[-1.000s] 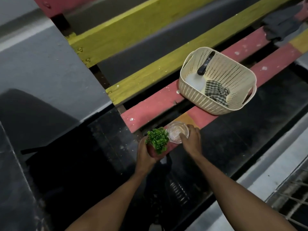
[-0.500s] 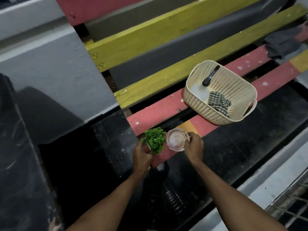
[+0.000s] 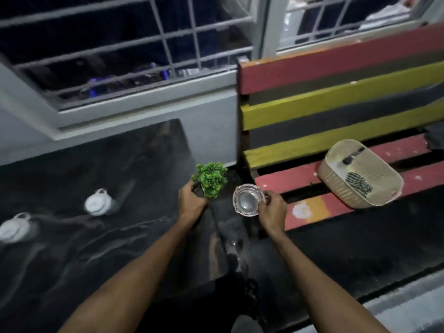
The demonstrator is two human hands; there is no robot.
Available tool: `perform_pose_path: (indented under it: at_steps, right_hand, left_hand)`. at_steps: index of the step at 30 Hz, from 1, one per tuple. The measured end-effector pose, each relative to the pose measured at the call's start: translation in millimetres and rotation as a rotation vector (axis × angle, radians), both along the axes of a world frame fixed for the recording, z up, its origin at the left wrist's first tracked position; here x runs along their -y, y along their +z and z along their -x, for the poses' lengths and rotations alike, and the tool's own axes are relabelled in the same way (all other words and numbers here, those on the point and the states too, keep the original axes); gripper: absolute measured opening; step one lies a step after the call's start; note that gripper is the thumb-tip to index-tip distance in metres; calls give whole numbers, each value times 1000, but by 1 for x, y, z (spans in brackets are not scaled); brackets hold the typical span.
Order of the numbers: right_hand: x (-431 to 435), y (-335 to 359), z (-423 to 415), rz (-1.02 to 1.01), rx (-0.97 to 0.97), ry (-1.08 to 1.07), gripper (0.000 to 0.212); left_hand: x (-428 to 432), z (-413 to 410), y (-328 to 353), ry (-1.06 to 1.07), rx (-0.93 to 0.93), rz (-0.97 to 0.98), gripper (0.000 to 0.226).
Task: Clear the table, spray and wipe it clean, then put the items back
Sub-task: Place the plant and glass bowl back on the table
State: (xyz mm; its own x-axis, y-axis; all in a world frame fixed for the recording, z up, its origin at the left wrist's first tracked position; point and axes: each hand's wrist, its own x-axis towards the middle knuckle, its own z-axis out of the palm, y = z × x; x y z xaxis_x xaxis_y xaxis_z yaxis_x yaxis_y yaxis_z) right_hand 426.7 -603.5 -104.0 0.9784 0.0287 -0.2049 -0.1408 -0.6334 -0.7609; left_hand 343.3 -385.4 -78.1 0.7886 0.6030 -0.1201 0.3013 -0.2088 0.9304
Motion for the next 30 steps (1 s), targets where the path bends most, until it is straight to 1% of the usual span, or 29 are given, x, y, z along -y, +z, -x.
perform_pose_path:
  at_steps: [3, 6, 8, 12, 14, 18, 21, 24, 30]
  right_hand:
    - [-56, 21, 39, 6, 33, 79, 35]
    - [-131, 44, 103, -19, 60, 142, 32]
    - [-181, 57, 152, -45, 53, 169, 28]
    - [-277, 63, 243, -53, -4, 228, 17]
    - [-314, 58, 272, -36, -37, 241, 16]
    - [-364, 51, 314, -3, -61, 291, 24]
    - [-382, 47, 330, 47, -32, 351, 29]
    - [-389, 41, 339, 102, -51, 379, 27]
    - [-386, 32, 352, 135, -41, 412, 26]
  left_hand:
    - [-73, 46, 32, 44, 2, -56, 56]
    - [-158, 107, 69, 85, 31, -97, 46]
    - [-214, 147, 83, 122, 26, -136, 46]
    - [-316, 223, 89, 147, 48, -151, 51]
    - [-349, 247, 83, 131, 46, -158, 49]
    - [-394, 275, 61, 129, 9, -117, 54]
    - [-409, 283, 45, 141, -25, -96, 60]
    - [-420, 282, 29, 148, -26, -76, 69]
    - [-425, 271, 26, 135, -43, -61, 57]
